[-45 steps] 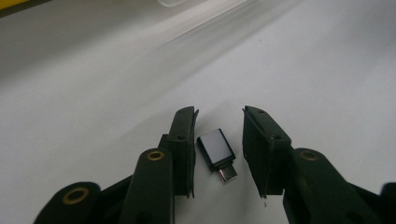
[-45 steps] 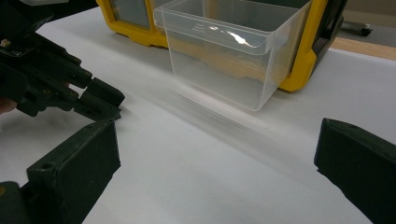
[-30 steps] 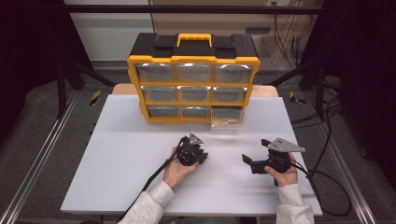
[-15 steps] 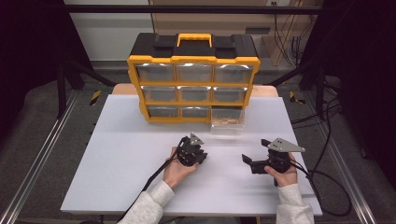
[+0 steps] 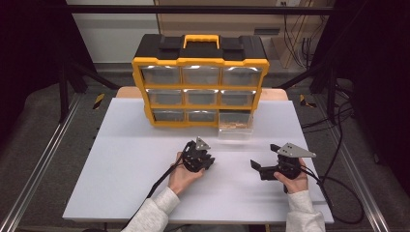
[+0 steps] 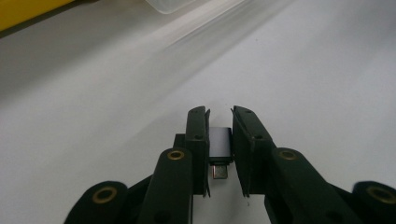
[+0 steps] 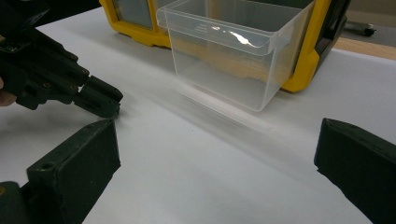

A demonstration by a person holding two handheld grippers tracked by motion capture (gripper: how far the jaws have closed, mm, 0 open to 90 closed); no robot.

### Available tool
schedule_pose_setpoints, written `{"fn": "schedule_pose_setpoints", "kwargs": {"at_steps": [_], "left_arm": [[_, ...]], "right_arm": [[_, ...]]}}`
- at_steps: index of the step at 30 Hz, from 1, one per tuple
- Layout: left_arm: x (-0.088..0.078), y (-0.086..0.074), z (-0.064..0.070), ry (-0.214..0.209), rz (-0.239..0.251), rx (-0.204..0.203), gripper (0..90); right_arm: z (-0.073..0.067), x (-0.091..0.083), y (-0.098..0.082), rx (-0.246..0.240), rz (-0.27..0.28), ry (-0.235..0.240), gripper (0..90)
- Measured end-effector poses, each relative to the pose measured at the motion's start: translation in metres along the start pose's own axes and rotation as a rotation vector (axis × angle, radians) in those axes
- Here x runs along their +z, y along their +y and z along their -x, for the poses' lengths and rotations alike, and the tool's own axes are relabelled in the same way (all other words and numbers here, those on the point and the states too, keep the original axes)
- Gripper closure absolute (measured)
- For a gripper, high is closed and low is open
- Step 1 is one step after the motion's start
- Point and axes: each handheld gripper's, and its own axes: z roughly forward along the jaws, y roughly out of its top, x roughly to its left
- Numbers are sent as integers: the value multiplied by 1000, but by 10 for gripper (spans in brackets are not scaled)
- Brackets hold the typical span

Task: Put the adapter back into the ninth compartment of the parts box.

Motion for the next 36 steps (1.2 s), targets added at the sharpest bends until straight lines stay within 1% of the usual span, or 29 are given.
{"fn": "schedule_pose_setpoints", "kwargs": {"at_steps": [8, 17, 28, 36], "left_arm": [[-9, 3, -1, -14, 17, 1, 762], [-22, 6, -2, -16, 39, 14, 762], [-32, 14, 3, -31, 61, 35, 762], [-39, 21, 4, -33, 73, 45, 762]], "right_arm": [[0, 0, 0, -1, -2, 1, 5], [-1, 1, -1, -1, -6, 4, 5], [0, 0, 0, -3, -1, 3, 5], [-1, 0, 0, 0, -3, 4, 6]]}}
